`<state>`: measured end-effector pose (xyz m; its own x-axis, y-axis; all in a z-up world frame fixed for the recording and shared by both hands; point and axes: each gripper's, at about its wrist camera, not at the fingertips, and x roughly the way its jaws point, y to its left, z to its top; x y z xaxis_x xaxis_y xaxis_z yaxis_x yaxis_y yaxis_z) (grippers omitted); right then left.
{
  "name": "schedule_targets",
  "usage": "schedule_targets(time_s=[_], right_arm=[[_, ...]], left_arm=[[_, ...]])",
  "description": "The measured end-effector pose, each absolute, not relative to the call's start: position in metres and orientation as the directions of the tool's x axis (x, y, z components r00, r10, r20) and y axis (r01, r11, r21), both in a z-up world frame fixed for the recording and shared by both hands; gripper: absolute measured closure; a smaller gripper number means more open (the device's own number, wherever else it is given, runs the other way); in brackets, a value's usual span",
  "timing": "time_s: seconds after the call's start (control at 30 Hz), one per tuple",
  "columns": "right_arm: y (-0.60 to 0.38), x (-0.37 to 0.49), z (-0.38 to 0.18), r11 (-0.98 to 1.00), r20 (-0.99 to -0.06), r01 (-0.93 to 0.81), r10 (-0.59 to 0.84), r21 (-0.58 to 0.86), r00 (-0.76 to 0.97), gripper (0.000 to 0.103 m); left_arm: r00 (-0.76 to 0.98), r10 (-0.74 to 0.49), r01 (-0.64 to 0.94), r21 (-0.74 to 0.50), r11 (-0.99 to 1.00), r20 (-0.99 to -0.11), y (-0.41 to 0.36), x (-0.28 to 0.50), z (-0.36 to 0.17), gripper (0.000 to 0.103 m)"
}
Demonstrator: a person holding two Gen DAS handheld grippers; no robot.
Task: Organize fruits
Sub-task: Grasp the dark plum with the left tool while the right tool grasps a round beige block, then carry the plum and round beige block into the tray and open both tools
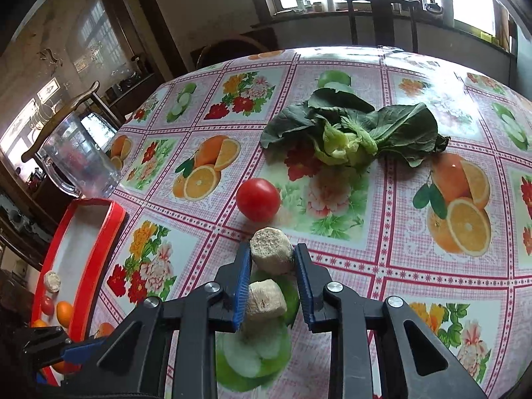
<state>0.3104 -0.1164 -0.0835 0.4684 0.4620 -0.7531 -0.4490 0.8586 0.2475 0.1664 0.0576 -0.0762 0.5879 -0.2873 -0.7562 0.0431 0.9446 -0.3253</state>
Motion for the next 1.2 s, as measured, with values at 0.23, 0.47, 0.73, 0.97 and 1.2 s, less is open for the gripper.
schedule_targets(time_s=[0.23, 0.47, 0.73, 0.97, 1.2], right_arm=[[-0.120, 0.269, -0.071, 0.826, -0.740, -0.498, 0.505, 0.265, 0.444, 0.077], [-0.123, 0.249, -0.044, 0.824, -0.702, -0.493, 0.526, 0.280, 0.480, 0.077], [-0.124, 0.202, -0.029, 0.802, -0.682, -0.515, 0.560, 0.304, 0.470, 0.077], [-0.122, 0.162, -0.024, 0.784, -0.665, -0.533, 0.586, 0.319, 0.463, 0.077], [-0.122, 0.133, -0.024, 0.767, -0.656, -0.541, 0.609, 0.345, 0.445, 0.077]], left_arm=[[0.598, -0.286, 0.043, -0.326, 0.944, -0.749, 0.061, 0.150, -0.069, 0.080], [0.631, -0.263, 0.030, -0.315, 0.949, -0.730, 0.071, 0.126, -0.049, 0.080], [0.675, -0.226, 0.000, -0.306, 0.952, -0.703, 0.091, 0.095, -0.031, 0.080], [0.690, -0.201, -0.028, -0.302, 0.953, -0.695, 0.102, 0.067, -0.026, 0.080], [0.712, -0.170, -0.054, -0.294, 0.954, -0.681, 0.111, 0.042, -0.020, 0.080]])
